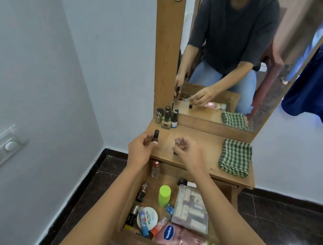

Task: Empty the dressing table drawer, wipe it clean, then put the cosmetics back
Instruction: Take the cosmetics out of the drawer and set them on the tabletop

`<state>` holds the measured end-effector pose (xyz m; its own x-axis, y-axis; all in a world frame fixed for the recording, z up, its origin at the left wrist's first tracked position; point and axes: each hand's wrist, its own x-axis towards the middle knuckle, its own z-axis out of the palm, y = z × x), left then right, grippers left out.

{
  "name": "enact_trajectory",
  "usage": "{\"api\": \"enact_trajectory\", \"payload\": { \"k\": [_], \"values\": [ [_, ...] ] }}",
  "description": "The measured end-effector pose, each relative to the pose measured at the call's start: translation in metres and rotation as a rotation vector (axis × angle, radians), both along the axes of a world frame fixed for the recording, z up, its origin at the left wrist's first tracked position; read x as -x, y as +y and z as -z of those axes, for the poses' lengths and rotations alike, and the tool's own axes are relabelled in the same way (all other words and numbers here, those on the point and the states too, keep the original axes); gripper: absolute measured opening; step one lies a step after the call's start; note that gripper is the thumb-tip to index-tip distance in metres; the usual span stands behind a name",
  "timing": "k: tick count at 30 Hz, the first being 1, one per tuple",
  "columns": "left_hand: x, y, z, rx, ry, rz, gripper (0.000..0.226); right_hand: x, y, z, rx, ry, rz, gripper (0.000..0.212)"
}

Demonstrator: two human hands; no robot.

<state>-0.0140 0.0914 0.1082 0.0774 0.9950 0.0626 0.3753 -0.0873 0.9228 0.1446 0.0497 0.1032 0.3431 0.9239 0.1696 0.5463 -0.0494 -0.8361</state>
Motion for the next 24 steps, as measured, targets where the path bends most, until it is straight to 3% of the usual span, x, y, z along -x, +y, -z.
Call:
{"api": "enact_trajectory", "payload": {
  "k": [7,16,24],
  "values": [
    [-0.008,0.028,0.015,-0.054,0.186,-0.045,0.028,0.006,0.009,0.021,-0.068,0.036,0.057,0.009],
    [-0.03,0.067,0.019,-0.083,0.078,-0.127,0.025,0.001,0.062,0.023,-0.126,0.158,0.148,0.019],
    [-0.038,0.088,0.028,-0.088,0.042,-0.16,0.025,-0.002,0.087,0.028,-0.147,0.062,0.193,0.022]
  ]
}}
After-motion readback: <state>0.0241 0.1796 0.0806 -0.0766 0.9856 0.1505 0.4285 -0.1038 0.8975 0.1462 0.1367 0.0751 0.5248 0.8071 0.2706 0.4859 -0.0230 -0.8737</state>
